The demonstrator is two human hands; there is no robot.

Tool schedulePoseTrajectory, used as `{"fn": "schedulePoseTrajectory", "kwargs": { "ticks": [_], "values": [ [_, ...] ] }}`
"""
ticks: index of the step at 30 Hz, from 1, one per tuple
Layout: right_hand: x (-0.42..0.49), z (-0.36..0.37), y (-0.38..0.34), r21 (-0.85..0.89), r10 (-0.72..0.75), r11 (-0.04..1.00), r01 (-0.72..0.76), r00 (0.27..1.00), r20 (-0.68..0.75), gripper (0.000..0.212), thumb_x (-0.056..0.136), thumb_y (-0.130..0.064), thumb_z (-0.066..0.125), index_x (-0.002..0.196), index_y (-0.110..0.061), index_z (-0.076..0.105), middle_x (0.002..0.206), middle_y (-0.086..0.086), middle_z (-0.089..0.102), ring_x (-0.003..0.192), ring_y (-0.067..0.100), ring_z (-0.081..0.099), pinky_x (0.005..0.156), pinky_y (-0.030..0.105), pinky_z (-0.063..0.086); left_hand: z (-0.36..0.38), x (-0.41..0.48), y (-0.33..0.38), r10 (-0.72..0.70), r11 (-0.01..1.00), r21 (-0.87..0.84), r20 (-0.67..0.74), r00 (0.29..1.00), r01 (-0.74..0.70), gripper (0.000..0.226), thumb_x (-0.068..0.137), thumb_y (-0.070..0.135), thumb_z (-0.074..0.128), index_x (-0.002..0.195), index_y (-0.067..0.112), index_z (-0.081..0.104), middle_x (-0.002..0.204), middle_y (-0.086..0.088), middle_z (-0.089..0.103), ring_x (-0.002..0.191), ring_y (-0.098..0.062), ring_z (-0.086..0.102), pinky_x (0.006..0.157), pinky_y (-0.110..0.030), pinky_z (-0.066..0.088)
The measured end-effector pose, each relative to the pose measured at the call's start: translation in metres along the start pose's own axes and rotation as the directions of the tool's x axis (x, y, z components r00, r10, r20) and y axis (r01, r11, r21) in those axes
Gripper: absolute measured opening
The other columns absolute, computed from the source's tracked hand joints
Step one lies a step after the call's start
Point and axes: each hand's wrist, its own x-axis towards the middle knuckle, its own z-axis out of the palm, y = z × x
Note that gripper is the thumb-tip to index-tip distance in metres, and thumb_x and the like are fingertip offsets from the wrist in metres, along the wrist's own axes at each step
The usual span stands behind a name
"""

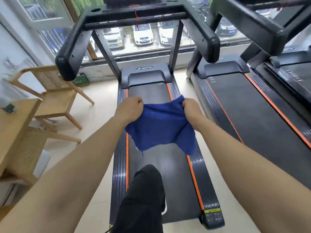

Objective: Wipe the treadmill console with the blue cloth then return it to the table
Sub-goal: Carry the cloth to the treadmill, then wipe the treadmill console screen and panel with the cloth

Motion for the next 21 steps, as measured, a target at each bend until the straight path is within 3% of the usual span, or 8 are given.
{"fn": "schedulePoseTrajectory", "kwargs": {
  "ticks": [5, 8, 10, 12, 14, 16, 18, 21],
  "values": [
    [0.093, 0.032, -0.033, 0.085, 0.049, 0.994, -0.062, 0.987, 0.15, 0.02, 0.065, -0.022, 0.045, 0.061, -0.024, 0.025, 0.064, -0.002, 0.025, 0.063, 0.018, 0.019, 0.059, 0.035, 0.018, -0.017, 0.078, -0.025, -0.069, 0.992, -0.102, -0.009, 0.998, 0.068, 0.025, 0.09, 0.025, 0.039, 0.067, 0.021, 0.047, 0.071, 0.002, 0.055, 0.07, -0.022, 0.049, 0.06, -0.035, 0.038],
    [0.153, 0.053, -0.067, 0.054, 0.089, 0.994, -0.099, 0.983, 0.163, 0.018, 0.073, -0.035, 0.049, 0.068, -0.019, 0.043, 0.071, 0.003, 0.043, 0.067, 0.02, 0.037, 0.066, 0.036, 0.03, -0.037, 0.139, -0.04, -0.12, 0.974, -0.191, 0.039, 0.992, 0.125, 0.026, 0.091, 0.025, 0.043, 0.069, 0.012, 0.048, 0.069, -0.003, 0.053, 0.066, -0.021, 0.044, 0.062, -0.035, 0.037],
    [0.185, 0.062, -0.098, -0.036, 0.124, 0.992, -0.119, 0.979, 0.163, 0.025, 0.076, -0.043, 0.053, 0.071, -0.018, 0.054, 0.079, 0.004, 0.057, 0.075, 0.023, 0.051, 0.073, 0.038, 0.039, -0.058, 0.176, -0.048, -0.169, 0.95, -0.245, 0.115, 0.979, 0.193, 0.029, 0.093, 0.025, 0.047, 0.078, 0.003, 0.057, 0.082, -0.014, 0.06, 0.071, -0.02, 0.047, 0.067, -0.036, 0.04],
    [0.212, 0.065, -0.137, -0.081, 0.112, 0.992, -0.097, 0.973, 0.201, 0.023, 0.084, -0.039, 0.057, 0.072, -0.02, 0.059, 0.08, 0.005, 0.062, 0.078, 0.024, 0.056, 0.074, 0.038, 0.043, -0.088, 0.21, -0.049, -0.188, 0.927, -0.288, 0.201, 0.961, 0.242, 0.034, 0.094, 0.032, 0.051, 0.086, 0.001, 0.063, 0.091, -0.014, 0.065, 0.077, -0.021, 0.053, 0.072, -0.035, 0.042],
    [0.232, 0.063, -0.179, -0.117, 0.101, 0.99, -0.073, 0.961, 0.256, 0.021, 0.089, -0.036, 0.06, 0.076, -0.02, 0.063, 0.079, 0.006, 0.065, 0.079, 0.024, 0.06, 0.072, 0.035, 0.046, -0.126, 0.238, -0.041, -0.176, 0.915, -0.313, 0.261, 0.949, 0.256, 0.042, 0.094, 0.045, 0.056, 0.083, 0.006, 0.066, 0.086, -0.009, 0.065, 0.078, -0.022, 0.057, 0.071, -0.034, 0.043],
    [0.251, 0.059, -0.22, -0.203, 0.107, 0.978, -0.042, 0.941, 0.321, 0.029, 0.081, -0.047, 0.067, 0.081, -0.019, 0.067, 0.081, 0.008, 0.069, 0.079, 0.023, 0.064, 0.074, 0.036, 0.048, -0.165, 0.262, -0.032, -0.159, 0.911, -0.318, 0.319, 0.934, 0.264, 0.049, 0.085, 0.06, 0.065, 0.079, 0.011, 0.067, 0.08, -0.002, 0.066, 0.075, -0.019, 0.06, 0.068, -0.032, 0.044],
    [0.27, 0.054, -0.259, -0.36, 0.138, 0.933, 0.013, 0.91, 0.391, 0.053, 0.062, -0.063, 0.077, 0.089, -0.019, 0.067, 0.084, 0.002, 0.07, 0.08, 0.019, 0.065, 0.077, 0.036, 0.049, -0.203, 0.285, -0.024, -0.141, 0.932, -0.252, 0.41, 0.901, 0.261, 0.052, 0.067, 0.067, 0.076, 0.085, 0.018, 0.071, 0.087, 0.003, 0.07, 0.081, -0.015, 0.065, 0.071, -0.031, 0.05],
    [0.307, 0.045, -0.308, -0.596, 0.168, 0.785, 0.168, 0.869, 0.465, 0.077, 0.042, -0.066, 0.085, 0.099, -0.019, 0.061, 0.097, 0.001, 0.07, 0.09, 0.022, 0.066, 0.082, 0.039, 0.054, -0.245, 0.327, -0.018, -0.147, 0.983, -0.024, 0.5, 0.853, 0.184, 0.054, 0.063, 0.055, 0.084, 0.093, 0.012, 0.067, 0.092, -0.004, 0.07, 0.083, -0.024, 0.066, 0.075, -0.04, 0.053]
  ]
}}
